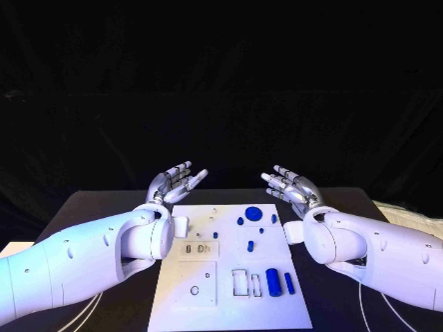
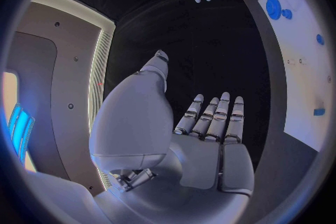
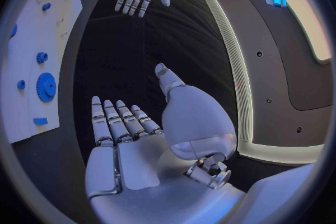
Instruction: Assemble the parts on the task board
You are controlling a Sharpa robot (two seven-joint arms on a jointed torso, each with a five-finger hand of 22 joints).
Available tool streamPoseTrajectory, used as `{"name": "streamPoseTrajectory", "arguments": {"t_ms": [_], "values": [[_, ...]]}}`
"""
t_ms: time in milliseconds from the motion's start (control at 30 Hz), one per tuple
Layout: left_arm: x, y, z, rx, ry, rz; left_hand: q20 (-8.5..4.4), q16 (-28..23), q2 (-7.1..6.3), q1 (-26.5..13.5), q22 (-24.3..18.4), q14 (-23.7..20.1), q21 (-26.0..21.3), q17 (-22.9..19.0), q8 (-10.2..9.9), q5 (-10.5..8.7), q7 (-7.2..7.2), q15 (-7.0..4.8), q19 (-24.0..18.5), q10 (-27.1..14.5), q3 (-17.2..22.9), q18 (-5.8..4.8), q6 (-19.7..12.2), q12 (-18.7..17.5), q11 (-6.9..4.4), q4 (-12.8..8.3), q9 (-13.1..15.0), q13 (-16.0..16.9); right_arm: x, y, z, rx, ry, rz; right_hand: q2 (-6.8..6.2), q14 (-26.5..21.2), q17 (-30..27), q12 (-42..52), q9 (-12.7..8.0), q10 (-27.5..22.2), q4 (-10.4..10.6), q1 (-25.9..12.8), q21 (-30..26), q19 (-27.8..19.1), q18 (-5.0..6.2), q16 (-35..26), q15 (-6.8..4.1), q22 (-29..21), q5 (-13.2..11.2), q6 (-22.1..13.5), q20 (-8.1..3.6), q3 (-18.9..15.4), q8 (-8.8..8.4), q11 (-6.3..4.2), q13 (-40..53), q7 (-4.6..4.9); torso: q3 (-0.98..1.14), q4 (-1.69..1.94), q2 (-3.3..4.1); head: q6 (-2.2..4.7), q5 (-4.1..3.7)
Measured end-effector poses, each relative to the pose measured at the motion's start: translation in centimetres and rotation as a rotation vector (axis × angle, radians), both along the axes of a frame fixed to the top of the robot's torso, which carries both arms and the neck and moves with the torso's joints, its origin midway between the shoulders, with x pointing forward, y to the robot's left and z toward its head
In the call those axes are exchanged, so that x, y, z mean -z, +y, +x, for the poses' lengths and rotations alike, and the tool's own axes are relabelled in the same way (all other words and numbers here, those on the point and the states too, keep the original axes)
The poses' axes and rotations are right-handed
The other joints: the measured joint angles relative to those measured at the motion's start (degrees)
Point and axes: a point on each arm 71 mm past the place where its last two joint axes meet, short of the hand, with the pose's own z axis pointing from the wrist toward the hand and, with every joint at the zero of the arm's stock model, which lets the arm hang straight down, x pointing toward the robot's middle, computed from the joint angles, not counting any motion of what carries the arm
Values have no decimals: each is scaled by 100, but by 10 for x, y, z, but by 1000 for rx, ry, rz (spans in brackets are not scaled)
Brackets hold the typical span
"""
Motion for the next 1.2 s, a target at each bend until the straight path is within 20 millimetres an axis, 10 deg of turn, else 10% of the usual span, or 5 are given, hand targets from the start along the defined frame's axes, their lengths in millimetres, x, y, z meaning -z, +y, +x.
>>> {"name": "streamPoseTrajectory", "arguments": {"t_ms": [267,433,733,967,1200], "values": [[0,-1,0,19,7,-9,60,65,8,287,18,312,23,37,27,27,11,65,85,191,54,0,160,19,61,78,17,20,5,2,2,-128,31,-2,59,690,54,96,51,632,-204,420,202,602,139,98,-26,102,0,483,26,99,55,16,50,23,0,1,0,0,0],[1,7,1,4,8,-15,54,462,342,412,144,1592,255,194,145,28,84,10,982,1517,477,137,928,248,72,47,80,117,5,-20,12,-125,-26,-115,139,1930,132,303,116,1823,-440,747,509,1395,359,317,-180,228,-81,1310,24,240,186,-82,123,79,-12,27,25,-28,-33],[-3,15,-5,18,3,-51,-98,1053,657,332,368,3034,846,411,443,-6,425,-453,2713,3428,439,419,2723,835,-313,-214,185,219,-13,-27,25,-159,-184,-324,92,3598,172,463,193,3372,-866,1000,1015,2436,534,539,-529,383,-210,3027,-128,658,336,-361,140,309,-36,103,133,-41,-101],[-18,13,-13,107,-24,-89,-235,1043,598,577,360,3398,881,508,481,-39,346,-594,3117,3778,157,449,2986,823,-443,-622,163,224,-25,-22,32,-225,-291,-556,-53,4567,222,432,205,4080,-1063,1063,1488,3036,534,661,-796,573,-120,3669,-373,855,336,-524,147,474,-70,172,266,-22,-124],[-28,7,-27,176,-21,-123,-278,951,665,644,319,3552,881,556,423,-39,315,-625,3284,3868,8,450,3017,647,-452,-770,144,190,-37,-12,36,-294,-348,-817,-203,5377,312,351,214,4592,-1084,1079,2143,3410,534,788,-1040,923,41,4099,-650,876,336,-690,155,381,-108,256,440,-15,-144]]}}
